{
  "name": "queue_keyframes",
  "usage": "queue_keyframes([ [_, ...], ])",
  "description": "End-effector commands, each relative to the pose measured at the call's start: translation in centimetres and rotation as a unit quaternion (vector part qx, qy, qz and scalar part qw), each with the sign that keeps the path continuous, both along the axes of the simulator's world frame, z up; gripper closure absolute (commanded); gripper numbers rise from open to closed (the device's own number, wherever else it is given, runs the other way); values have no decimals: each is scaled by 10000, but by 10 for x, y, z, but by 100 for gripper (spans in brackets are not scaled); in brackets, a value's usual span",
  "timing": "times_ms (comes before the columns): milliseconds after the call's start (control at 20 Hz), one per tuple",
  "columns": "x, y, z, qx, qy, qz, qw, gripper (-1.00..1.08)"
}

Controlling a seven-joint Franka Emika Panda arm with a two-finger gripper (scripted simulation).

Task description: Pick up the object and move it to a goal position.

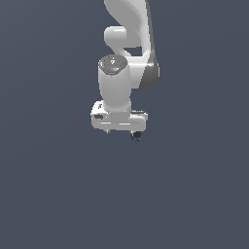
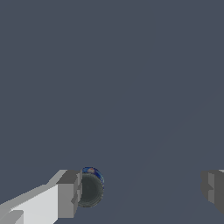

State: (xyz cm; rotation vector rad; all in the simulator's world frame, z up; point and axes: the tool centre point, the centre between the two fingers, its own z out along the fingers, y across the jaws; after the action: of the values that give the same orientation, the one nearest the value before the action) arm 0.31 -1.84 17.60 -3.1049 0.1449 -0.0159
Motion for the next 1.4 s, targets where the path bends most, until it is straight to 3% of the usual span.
queue_keyframes([
  [0,0,0,0,0,0,0,10000,-92],
  [600,-2,-25,-4,-99,48,51,9999,-92],
  [1000,-9,-12,-18,-123,45,390,9992,-92],
  [1350,-31,17,-49,-173,41,1263,9918,-92],
])
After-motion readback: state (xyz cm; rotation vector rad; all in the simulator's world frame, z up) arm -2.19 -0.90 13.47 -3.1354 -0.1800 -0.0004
